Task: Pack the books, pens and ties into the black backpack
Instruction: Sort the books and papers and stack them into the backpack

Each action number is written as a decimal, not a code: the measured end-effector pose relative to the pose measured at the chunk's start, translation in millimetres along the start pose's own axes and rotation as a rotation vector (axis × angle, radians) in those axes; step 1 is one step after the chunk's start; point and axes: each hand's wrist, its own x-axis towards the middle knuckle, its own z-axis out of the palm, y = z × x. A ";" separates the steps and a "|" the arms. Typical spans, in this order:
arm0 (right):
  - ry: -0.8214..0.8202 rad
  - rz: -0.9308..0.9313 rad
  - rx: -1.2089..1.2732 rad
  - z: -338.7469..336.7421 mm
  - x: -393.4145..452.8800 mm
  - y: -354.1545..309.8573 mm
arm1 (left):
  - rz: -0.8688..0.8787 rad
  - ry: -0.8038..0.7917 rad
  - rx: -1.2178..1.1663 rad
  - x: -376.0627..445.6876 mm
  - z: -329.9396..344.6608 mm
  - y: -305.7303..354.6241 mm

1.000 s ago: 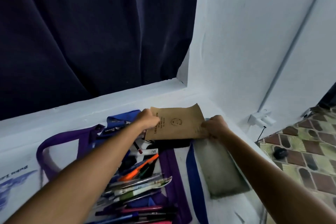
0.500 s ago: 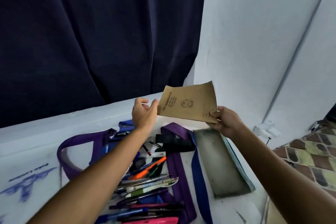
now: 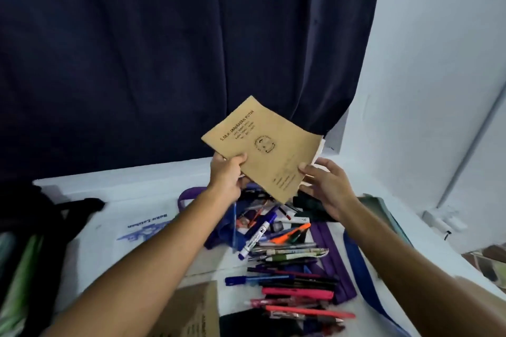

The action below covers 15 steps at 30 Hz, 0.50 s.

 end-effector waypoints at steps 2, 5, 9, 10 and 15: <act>0.124 -0.122 -0.203 11.1 -2.9 -6.1 | 0.046 -0.063 0.190 -7.8 -33.7 25.7; 0.128 -0.417 -0.471 34.4 -7.3 -18.5 | 0.042 -0.223 0.526 -17.2 -83.5 61.8; -0.258 -0.590 -0.741 89.0 -24.7 -38.4 | -0.041 -0.542 0.912 -30.3 -134.1 100.0; -0.384 -0.514 -0.782 104.0 -30.9 -40.6 | -0.074 -0.598 0.981 -34.9 -142.4 106.9; -0.893 0.131 -0.807 145.2 -53.6 -9.1 | -0.217 -0.675 1.091 -55.8 -179.0 114.4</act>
